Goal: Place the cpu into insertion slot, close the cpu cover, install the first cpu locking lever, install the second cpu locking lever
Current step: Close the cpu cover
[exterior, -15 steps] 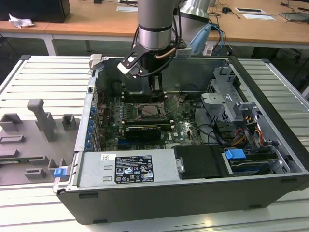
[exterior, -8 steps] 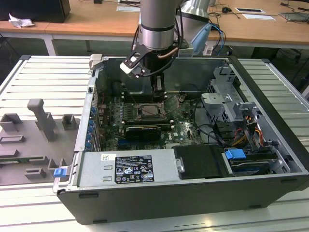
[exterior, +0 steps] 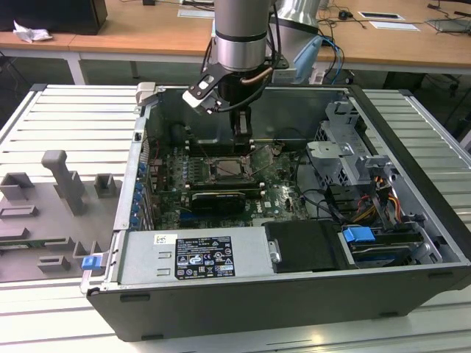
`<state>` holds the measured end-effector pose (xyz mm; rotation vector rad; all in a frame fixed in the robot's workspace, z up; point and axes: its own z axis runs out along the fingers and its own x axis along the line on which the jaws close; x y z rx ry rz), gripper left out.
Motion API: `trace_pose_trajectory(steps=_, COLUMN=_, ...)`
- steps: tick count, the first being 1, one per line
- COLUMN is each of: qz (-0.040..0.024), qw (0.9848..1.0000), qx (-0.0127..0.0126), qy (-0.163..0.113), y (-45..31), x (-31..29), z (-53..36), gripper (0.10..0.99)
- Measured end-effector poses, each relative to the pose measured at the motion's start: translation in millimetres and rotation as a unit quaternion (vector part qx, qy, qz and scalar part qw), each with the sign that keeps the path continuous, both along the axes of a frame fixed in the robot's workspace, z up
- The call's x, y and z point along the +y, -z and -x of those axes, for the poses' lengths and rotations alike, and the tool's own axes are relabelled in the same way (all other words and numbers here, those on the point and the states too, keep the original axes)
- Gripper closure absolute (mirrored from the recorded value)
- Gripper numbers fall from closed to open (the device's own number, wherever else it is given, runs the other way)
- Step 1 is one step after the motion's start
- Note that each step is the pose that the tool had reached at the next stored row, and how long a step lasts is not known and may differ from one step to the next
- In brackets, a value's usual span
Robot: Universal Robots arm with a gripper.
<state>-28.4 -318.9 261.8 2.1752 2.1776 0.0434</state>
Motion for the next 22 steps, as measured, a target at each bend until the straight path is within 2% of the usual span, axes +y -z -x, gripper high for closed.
trace_pose_trajectory(steps=13, qz=0.0024, qw=1.0, qx=0.0, qy=0.0, y=-9.5, x=0.0, z=-1.3, gripper=0.98)
trace_pose_trajectory(steps=22, qz=0.0042, qw=1.0, qx=0.0, qy=0.0, y=-10.6, x=0.0, z=-9.4, gripper=0.98)
